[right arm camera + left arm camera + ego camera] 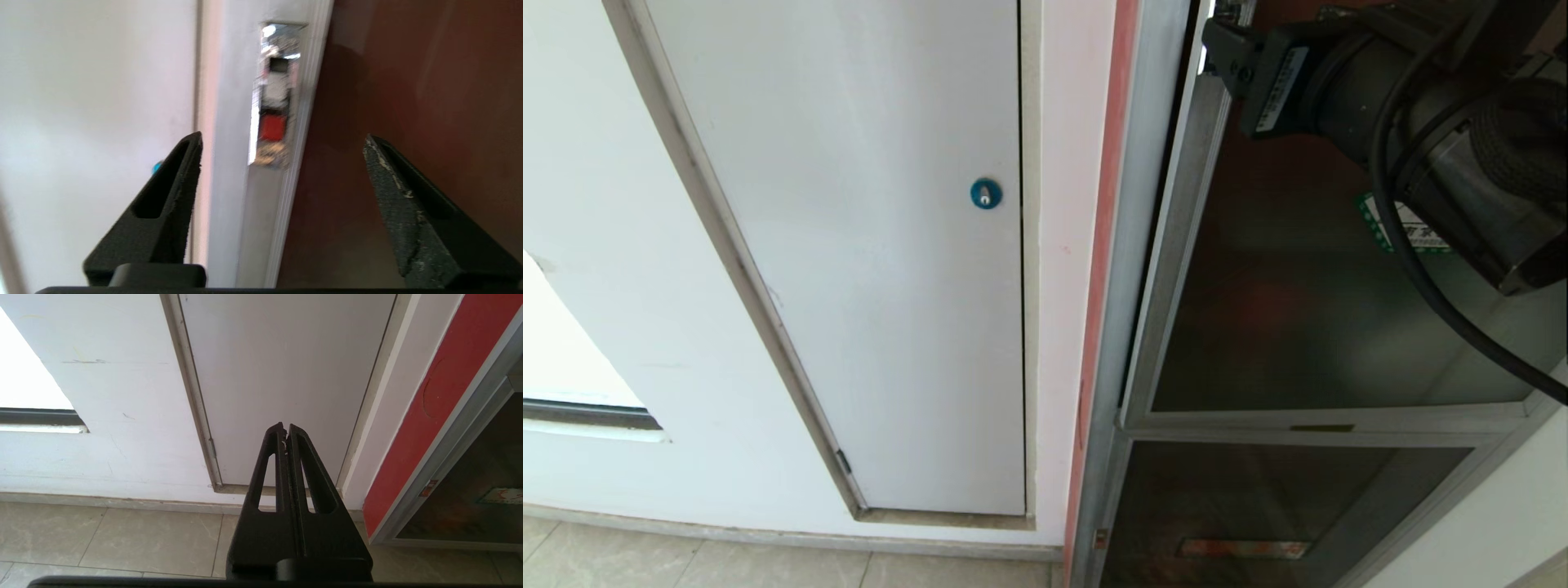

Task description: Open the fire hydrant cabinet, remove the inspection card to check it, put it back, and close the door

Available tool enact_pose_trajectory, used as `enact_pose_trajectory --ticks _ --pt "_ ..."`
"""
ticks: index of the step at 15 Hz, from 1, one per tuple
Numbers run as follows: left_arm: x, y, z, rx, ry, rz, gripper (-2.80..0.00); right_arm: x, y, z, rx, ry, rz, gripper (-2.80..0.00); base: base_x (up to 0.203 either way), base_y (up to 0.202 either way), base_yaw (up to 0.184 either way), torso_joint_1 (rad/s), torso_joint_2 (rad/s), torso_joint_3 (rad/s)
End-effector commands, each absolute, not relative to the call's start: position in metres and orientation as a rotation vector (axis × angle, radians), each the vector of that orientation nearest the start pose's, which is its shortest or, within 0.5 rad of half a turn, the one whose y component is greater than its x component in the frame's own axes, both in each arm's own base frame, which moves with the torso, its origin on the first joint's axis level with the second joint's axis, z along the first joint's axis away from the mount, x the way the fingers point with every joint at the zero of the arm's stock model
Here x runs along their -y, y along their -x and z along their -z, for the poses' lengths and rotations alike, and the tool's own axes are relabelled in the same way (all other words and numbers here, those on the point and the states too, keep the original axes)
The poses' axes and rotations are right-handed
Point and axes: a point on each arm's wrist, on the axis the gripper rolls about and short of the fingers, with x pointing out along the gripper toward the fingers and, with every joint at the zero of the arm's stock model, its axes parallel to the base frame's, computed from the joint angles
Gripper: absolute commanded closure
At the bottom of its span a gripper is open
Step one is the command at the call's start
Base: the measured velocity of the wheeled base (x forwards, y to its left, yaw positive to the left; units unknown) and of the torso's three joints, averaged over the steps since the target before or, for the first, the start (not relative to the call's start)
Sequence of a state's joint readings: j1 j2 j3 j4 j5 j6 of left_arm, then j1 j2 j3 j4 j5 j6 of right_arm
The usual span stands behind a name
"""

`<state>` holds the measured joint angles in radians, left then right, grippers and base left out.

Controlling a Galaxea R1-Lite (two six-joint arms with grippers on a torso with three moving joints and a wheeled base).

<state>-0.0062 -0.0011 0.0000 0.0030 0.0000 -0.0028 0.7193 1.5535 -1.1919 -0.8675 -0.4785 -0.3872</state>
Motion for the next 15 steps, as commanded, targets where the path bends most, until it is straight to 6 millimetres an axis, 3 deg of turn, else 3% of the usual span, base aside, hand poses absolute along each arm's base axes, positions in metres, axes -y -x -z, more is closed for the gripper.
enact_pose_trajectory --ticks 1,6,7,11,15 --pt "0.000 0.023 -0.075 -0.005 0.003 0.006 0.00 -0.170 -0.205 -0.355 0.451 0.096 -0.162 -2.80 0.000 0.000 0.000 0.000 0.00 0.000" --pt "0.000 0.023 -0.075 -0.005 0.003 0.006 0.00 -0.167 -0.201 -0.340 0.414 0.117 -0.169 -2.80 0.000 0.000 0.000 0.000 0.00 0.000" --pt "0.000 0.023 -0.075 -0.005 0.003 0.006 0.00 -0.165 -0.199 -0.336 0.399 0.122 -0.166 0.00 0.000 0.000 0.000 0.000 0.00 0.000" --pt "0.000 0.023 -0.075 -0.005 0.003 0.006 0.00 -0.155 -0.188 -0.321 0.375 0.124 -0.148 0.00 0.000 0.000 0.000 0.000 0.00 0.000" --pt "0.000 0.023 -0.075 -0.005 0.003 0.006 0.00 -0.143 -0.177 -0.318 0.373 0.118 -0.124 0.00 0.000 0.000 0.000 0.000 0.00 0.000"
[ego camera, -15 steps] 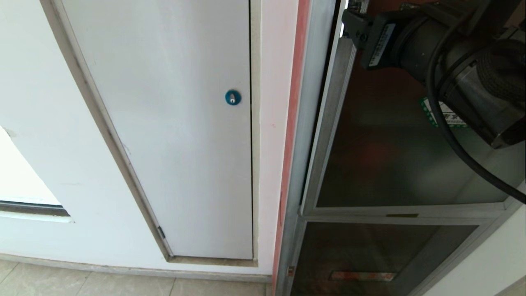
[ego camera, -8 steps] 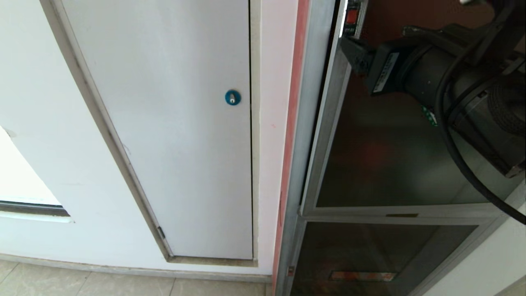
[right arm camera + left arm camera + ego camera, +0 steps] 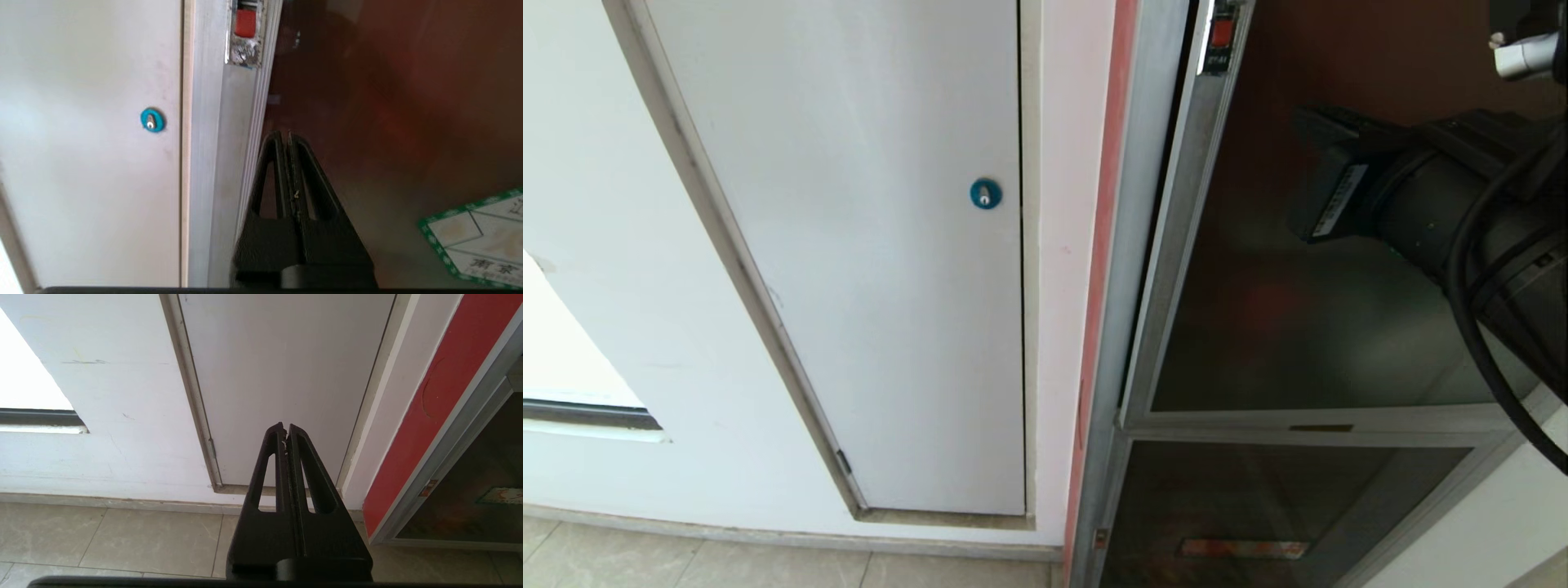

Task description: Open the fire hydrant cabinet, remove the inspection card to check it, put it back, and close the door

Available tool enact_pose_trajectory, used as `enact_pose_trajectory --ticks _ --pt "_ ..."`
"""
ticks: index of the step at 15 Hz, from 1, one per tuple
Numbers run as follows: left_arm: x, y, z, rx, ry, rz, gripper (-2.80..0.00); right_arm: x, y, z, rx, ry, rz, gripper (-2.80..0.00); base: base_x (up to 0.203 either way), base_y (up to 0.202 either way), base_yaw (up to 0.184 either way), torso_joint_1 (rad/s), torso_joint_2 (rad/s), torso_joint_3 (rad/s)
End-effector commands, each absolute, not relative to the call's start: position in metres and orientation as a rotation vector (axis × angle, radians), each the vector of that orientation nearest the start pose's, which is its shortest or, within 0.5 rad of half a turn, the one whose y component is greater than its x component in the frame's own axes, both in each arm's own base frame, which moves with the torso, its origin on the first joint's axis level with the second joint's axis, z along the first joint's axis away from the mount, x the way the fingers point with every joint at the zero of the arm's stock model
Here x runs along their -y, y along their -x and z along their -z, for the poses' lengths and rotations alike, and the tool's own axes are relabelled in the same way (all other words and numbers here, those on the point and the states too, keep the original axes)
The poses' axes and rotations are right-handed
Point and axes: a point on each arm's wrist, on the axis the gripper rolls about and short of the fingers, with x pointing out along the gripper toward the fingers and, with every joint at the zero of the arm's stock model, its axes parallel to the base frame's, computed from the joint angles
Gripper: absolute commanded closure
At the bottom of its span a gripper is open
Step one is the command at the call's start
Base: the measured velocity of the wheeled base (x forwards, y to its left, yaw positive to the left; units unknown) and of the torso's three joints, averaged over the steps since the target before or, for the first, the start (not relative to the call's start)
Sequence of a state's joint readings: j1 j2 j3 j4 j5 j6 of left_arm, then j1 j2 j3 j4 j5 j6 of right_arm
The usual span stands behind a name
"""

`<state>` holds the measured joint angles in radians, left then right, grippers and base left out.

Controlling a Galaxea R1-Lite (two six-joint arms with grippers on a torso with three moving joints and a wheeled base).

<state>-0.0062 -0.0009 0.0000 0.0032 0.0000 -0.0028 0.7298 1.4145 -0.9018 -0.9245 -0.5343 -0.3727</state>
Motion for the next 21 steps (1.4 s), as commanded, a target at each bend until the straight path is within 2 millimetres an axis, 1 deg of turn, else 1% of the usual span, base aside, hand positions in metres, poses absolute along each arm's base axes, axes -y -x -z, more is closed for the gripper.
enact_pose_trajectory --ticks 1,3,7,10,12,14,17,19,21 --pt "0.000 0.023 -0.075 -0.005 0.003 0.006 0.00 -0.141 -0.174 -0.315 0.365 0.123 -0.120 0.00 0.000 0.000 0.000 0.000 0.00 0.000" --pt "0.000 0.023 -0.075 -0.005 0.003 0.006 0.00 -0.136 -0.170 -0.310 0.350 0.132 -0.115 0.00 0.000 0.000 0.000 0.000 0.00 0.000" --pt "0.000 0.023 -0.075 -0.005 0.003 0.006 0.00 -0.126 -0.168 -0.306 0.320 0.136 -0.032 0.00 0.000 0.000 0.000 0.000 0.00 0.000" --pt "0.000 0.023 -0.075 -0.005 0.003 0.006 0.00 -0.119 -0.161 -0.310 0.324 0.121 0.008 0.00 0.000 0.000 0.000 0.000 0.00 0.000" --pt "0.000 0.023 -0.075 -0.005 0.003 0.006 0.00 -0.114 -0.159 -0.309 0.317 0.121 0.038 0.00 0.000 0.000 0.000 0.000 0.00 0.000" --pt "0.000 0.023 -0.075 -0.005 0.003 0.006 0.00 -0.105 -0.161 -0.306 0.311 0.130 0.079 0.00 0.000 0.000 0.000 0.000 0.00 0.000" --pt "0.000 0.023 -0.075 -0.005 0.003 0.006 0.00 -0.089 -0.163 -0.308 0.318 0.133 0.158 0.00 0.000 0.000 0.000 0.000 0.00 0.000" --pt "0.000 0.023 -0.075 -0.005 0.003 0.006 0.00 -0.071 -0.163 -0.311 0.327 0.136 0.243 0.00 0.000 0.000 0.000 0.000 0.00 0.000" --pt "0.000 0.023 -0.075 -0.005 0.003 0.006 0.00 -0.054 -0.156 -0.313 0.345 0.133 0.319 0.00 0.000 0.000 0.000 0.000 0.00 0.000"
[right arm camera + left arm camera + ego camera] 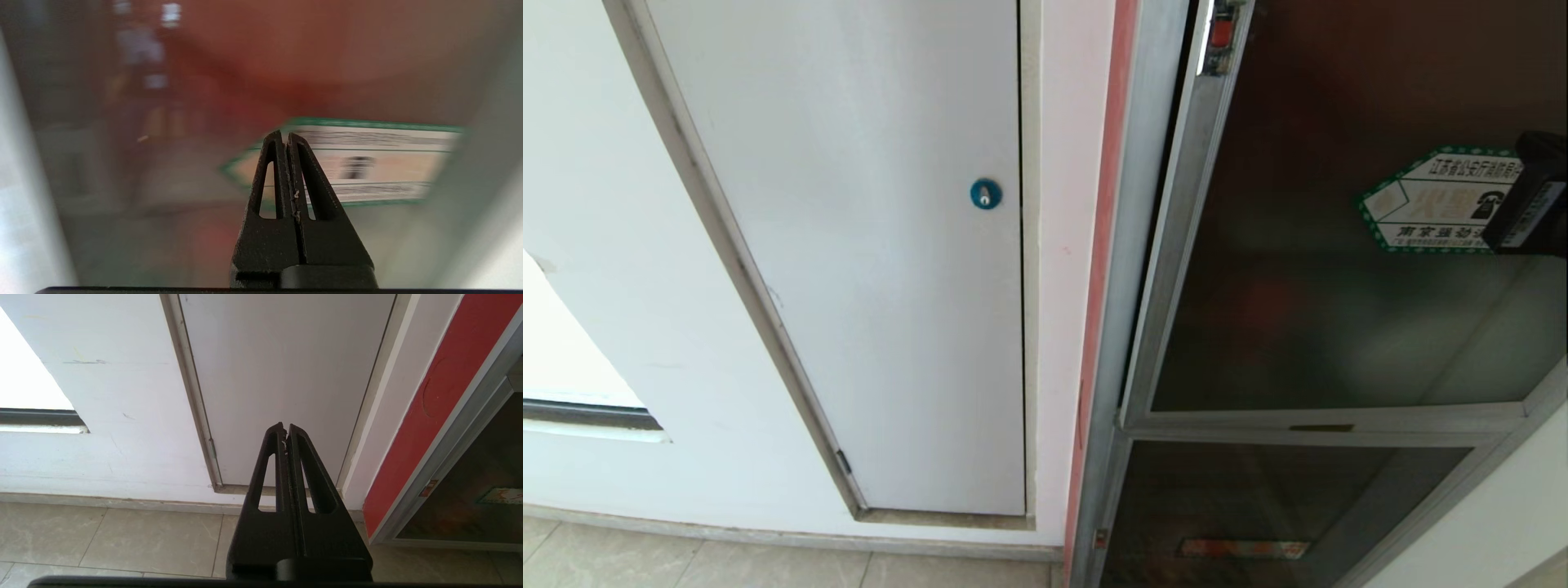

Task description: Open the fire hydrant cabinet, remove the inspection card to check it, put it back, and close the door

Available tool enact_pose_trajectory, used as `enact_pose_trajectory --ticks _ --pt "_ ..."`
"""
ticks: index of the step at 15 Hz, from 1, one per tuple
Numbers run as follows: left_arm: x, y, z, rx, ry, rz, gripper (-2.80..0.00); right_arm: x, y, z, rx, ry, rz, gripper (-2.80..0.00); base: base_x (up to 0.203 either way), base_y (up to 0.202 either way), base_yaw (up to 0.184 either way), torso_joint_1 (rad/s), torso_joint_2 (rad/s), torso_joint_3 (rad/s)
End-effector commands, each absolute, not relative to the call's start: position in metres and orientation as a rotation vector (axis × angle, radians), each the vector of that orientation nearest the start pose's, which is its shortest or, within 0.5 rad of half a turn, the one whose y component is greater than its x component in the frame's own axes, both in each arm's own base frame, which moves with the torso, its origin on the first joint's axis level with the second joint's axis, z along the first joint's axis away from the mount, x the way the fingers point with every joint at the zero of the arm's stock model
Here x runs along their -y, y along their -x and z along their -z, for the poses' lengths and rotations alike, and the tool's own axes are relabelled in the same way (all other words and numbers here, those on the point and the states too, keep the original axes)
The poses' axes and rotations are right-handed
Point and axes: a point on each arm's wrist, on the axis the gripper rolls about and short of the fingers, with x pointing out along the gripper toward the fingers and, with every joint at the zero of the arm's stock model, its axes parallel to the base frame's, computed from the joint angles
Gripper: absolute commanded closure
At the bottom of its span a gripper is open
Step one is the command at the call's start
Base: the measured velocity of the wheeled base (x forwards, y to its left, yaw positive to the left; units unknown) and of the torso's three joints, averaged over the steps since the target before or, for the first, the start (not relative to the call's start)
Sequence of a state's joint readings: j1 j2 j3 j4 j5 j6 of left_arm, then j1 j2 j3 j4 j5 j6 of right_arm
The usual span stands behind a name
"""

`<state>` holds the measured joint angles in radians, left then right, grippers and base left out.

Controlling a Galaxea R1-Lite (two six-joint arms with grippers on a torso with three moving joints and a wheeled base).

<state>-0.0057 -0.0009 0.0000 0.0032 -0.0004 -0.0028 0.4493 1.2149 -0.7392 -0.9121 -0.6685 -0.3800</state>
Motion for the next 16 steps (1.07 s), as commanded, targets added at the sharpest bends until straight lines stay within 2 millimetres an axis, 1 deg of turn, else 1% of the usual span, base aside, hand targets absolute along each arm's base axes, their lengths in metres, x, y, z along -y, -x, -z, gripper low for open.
enact_pose_trajectory --ticks 1,7,10,14,16 --pt "0.000 0.023 -0.075 -0.005 0.003 0.006 0.00 -0.048 -0.151 -0.312 0.348 0.134 0.343 0.00 0.000 0.000 0.000 0.000 0.00 0.000" --pt "0.000 0.023 -0.075 -0.005 0.003 0.006 0.00 -0.015 -0.121 -0.306 0.369 0.134 0.526 0.00 0.000 0.000 0.000 0.000 0.00 0.000" --pt "0.000 0.023 -0.075 -0.005 0.003 0.006 0.00 -0.001 -0.099 -0.308 0.402 0.116 0.642 0.00 0.000 0.000 0.000 0.000 0.00 0.000" --pt "0.000 0.023 -0.075 -0.005 0.003 0.006 0.00 0.010 -0.059 -0.292 0.448 0.109 0.723 0.00 0.000 0.000 0.000 0.000 0.00 0.000" --pt "0.000 0.023 -0.075 -0.005 0.003 0.006 0.00 0.013 -0.039 -0.280 0.454 0.116 0.764 0.00 0.000 0.000 0.000 0.000 0.00 0.000"
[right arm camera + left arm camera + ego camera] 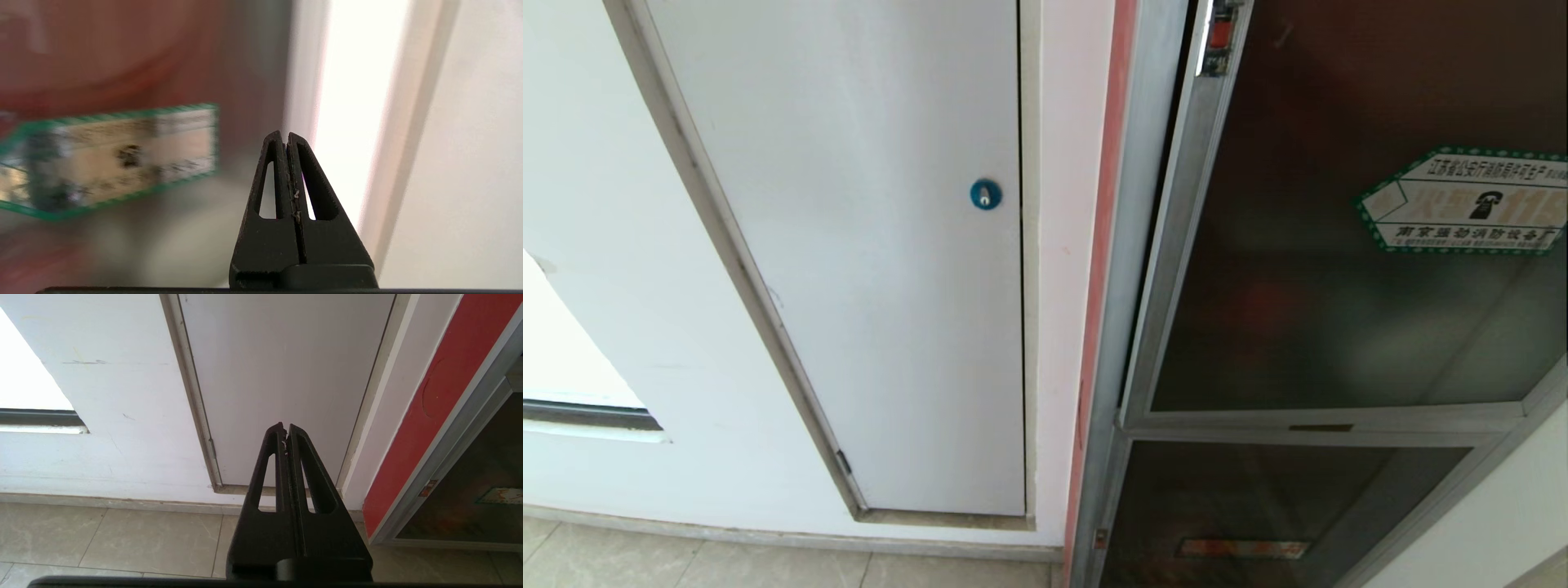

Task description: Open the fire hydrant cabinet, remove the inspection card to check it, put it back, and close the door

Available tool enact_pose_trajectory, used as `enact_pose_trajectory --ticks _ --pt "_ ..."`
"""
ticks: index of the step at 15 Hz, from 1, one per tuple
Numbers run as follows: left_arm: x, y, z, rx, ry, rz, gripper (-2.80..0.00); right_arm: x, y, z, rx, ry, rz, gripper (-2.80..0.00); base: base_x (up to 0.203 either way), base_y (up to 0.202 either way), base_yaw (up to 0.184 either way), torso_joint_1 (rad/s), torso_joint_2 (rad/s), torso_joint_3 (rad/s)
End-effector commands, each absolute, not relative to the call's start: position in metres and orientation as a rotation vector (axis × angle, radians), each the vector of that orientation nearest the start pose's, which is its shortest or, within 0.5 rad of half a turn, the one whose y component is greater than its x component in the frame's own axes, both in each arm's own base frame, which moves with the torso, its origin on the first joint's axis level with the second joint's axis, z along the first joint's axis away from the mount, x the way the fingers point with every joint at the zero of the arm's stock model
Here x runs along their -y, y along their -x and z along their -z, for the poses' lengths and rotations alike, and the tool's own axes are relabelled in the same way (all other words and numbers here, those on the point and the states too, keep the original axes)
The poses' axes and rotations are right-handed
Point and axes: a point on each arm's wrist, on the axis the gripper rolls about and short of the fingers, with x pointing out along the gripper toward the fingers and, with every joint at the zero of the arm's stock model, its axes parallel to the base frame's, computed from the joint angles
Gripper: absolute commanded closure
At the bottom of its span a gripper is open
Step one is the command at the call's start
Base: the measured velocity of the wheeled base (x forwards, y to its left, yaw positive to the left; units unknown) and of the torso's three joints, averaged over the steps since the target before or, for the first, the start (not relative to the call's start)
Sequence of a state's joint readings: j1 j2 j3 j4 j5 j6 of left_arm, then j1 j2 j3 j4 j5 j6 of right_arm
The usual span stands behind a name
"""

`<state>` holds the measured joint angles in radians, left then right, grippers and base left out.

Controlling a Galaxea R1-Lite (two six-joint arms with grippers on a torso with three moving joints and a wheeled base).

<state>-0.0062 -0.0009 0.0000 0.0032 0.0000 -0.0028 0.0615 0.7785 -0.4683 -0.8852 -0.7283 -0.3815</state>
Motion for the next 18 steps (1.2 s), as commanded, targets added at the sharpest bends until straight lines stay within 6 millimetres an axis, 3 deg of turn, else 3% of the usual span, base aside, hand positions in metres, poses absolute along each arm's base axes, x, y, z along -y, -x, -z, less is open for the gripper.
enact_pose_trajectory --ticks 1,3,9,13,18 --pt "0.000 0.023 -0.075 -0.005 0.003 0.006 0.00 0.015 -0.030 -0.274 0.430 0.134 0.787 0.00 0.000 0.000 0.000 0.000 0.00 0.000" --pt "0.000 0.023 -0.075 -0.005 0.003 0.006 0.00 0.015 -0.013 -0.269 0.389 0.148 0.798 0.00 0.000 0.000 0.000 0.000 0.00 0.000" --pt "0.000 0.023 -0.075 -0.005 0.003 0.006 0.00 0.015 0.011 -0.255 0.392 0.143 0.793 0.00 0.000 0.000 0.000 0.000 0.00 0.000" --pt "0.000 0.023 -0.075 -0.005 0.003 0.006 0.00 0.013 0.036 -0.233 0.370 0.147 0.717 0.00 0.000 0.000 0.000 0.000 0.00 0.000" --pt "0.000 0.023 -0.075 -0.005 0.003 0.006 0.00 0.008 0.029 -0.212 0.342 0.126 0.443 0.00 0.000 0.000 0.000 0.000 0.00 0.000"
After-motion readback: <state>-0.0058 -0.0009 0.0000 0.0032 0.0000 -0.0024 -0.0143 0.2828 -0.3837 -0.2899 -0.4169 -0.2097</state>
